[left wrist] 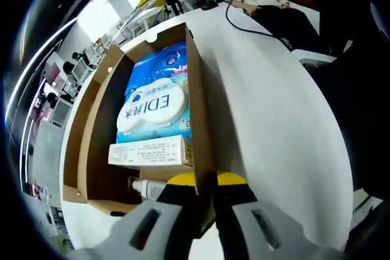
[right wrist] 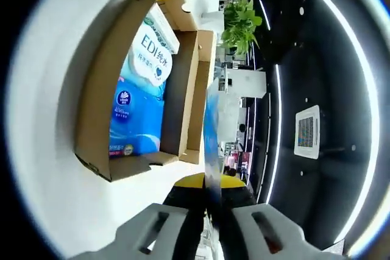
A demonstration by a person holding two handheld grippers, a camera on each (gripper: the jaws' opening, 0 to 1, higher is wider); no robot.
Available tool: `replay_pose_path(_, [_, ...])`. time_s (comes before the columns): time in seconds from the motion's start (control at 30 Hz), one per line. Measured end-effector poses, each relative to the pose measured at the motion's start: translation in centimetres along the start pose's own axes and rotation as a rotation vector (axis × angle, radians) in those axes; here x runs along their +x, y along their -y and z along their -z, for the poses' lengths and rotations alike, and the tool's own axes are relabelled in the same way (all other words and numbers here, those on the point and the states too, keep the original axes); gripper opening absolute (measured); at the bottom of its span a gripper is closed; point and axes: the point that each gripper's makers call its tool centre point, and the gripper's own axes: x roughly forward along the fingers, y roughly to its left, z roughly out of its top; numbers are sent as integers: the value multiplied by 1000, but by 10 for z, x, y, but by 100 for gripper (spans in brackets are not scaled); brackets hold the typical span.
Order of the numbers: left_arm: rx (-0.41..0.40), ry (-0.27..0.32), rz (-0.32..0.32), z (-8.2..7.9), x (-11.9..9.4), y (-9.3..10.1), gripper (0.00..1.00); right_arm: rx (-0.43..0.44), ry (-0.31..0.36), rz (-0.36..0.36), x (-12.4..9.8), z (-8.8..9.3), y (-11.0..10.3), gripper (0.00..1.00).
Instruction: Operate the shoe box by opening the lid, removing the specified soft item, and placing it in the target area until the item is outside and the box remains undamaged.
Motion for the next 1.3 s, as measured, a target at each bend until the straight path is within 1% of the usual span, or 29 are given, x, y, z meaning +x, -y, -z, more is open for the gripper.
replay_pose_path(0.1, [-4,-1,1,0,0,0,7,11,-11,-6,1,7,-2,1])
replay_pose_path(0.2, [-4,-2,0,1,0,0,7,5,-19,-6,-1,11,-1,1])
replay_pose_path(0.3, [-4,-1,1,1,0,0,7,-1,-28,-7,-2,20,-2,1])
replay_pose_path(0.4, [-5,-2,1,1,0,0,7,-3,-33,-10,-3,22,-2,1])
replay_pose_path(0.57, [-7,-3,1,2,-1,0,7,-1,-48,-20,-6,42,-6,1])
replay_pose_path(0.67, [-6,-4,0,2,-1,0,7,0,-57,-24,-7,49,-7,1])
replay_pose_path(0.77, [-4,-3,2,2,-1,1,7,0,-62,-39,-7,51,-10,1])
replay_pose_path(0.83, [-7,-3,2,1,-1,0,7,-29,-73,-58,-10,58,-12,1])
replay_pose_path(0.9, [1,-8,-2,1,-1,1,7,-14,-61,-43,-12,59,-9,1])
replay_pose_path(1.07, [-5,-7,-1,1,-1,1,7,6,-69,-45,-6,66,-16,1])
replay_pose_path(1.13, [-4,-6,0,1,-1,0,7,-8,-64,-45,-5,67,-17,1])
replay_pose_path(1.3, [-3,-5,1,0,0,1,7,-8,-71,-50,-4,75,-16,1])
